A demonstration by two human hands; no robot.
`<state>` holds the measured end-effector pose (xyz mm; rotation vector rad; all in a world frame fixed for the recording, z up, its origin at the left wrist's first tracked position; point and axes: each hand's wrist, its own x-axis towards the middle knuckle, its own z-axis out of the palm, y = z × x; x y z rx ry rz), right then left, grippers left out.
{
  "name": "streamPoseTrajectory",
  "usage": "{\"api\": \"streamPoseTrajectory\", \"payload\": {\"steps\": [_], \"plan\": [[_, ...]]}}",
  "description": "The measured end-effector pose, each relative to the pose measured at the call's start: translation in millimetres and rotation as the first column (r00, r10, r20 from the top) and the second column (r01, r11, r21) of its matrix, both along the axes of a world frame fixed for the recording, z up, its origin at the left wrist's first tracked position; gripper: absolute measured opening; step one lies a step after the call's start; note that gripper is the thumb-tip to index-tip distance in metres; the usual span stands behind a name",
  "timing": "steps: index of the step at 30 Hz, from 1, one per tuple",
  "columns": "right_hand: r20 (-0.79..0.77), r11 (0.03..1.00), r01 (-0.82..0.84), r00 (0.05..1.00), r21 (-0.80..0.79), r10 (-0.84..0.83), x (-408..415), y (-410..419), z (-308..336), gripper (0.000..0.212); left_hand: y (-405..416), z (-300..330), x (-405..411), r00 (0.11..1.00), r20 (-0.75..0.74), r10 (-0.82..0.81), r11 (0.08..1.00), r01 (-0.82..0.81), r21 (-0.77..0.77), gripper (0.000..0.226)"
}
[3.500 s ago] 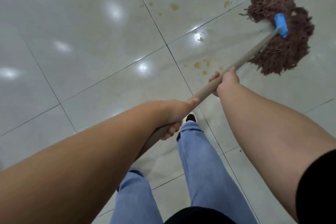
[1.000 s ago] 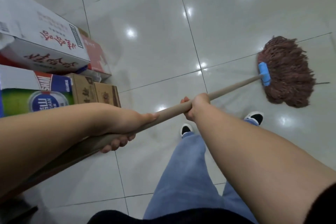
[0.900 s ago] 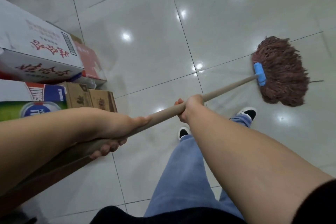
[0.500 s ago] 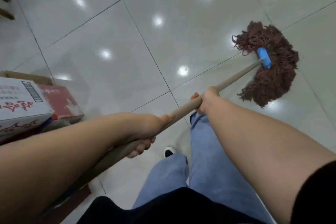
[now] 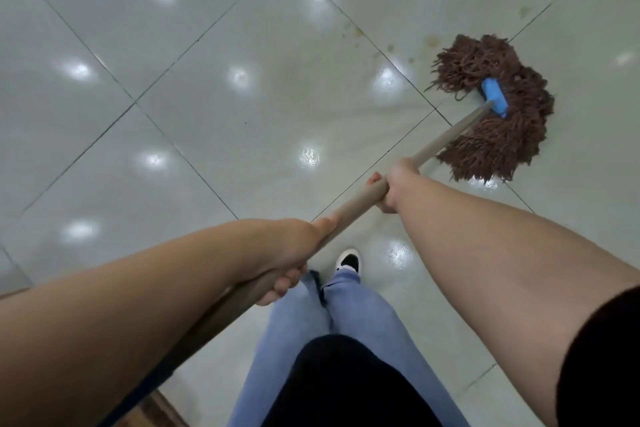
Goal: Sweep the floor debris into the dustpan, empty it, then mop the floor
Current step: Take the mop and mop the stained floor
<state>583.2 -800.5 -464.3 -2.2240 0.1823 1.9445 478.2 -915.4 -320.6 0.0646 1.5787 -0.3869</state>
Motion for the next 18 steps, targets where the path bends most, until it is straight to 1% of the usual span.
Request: {"api": "streamPoseTrajectory", "payload": {"steps": [3, 7, 12, 18], "plan": [[0.031, 1.000, 0.026, 0.999, -0.006, -0.026, -0.6, 43.9, -3.9, 0.033, 46.8, -7.8, -3.7, 0.999, 0.022, -0.041, 0.999, 0.041, 0.016, 0.070], [0.058, 0.994, 0.103, 0.993, 0.019, -0.104, 4.1, 108.5, -1.8, 0.033, 118.7, -11.0, -7.0, 0.995, 0.058, -0.078, 0.997, 0.076, 0.031, 0.068], [0.040, 0.988, 0.148, 0.988, 0.034, -0.149, 12.3, 188.2, -8.1, 0.032, 205.3, -16.0, -9.3, 0.987, 0.099, -0.128, 0.991, 0.123, 0.060, 0.067], [0.041, 0.984, 0.178, 0.983, 0.016, -0.179, 55.7, 255.3, -12.7, 0.033, 273.7, -16.1, 32.7, 0.985, 0.135, -0.109, 0.994, 0.108, 0.019, 0.065]]}}
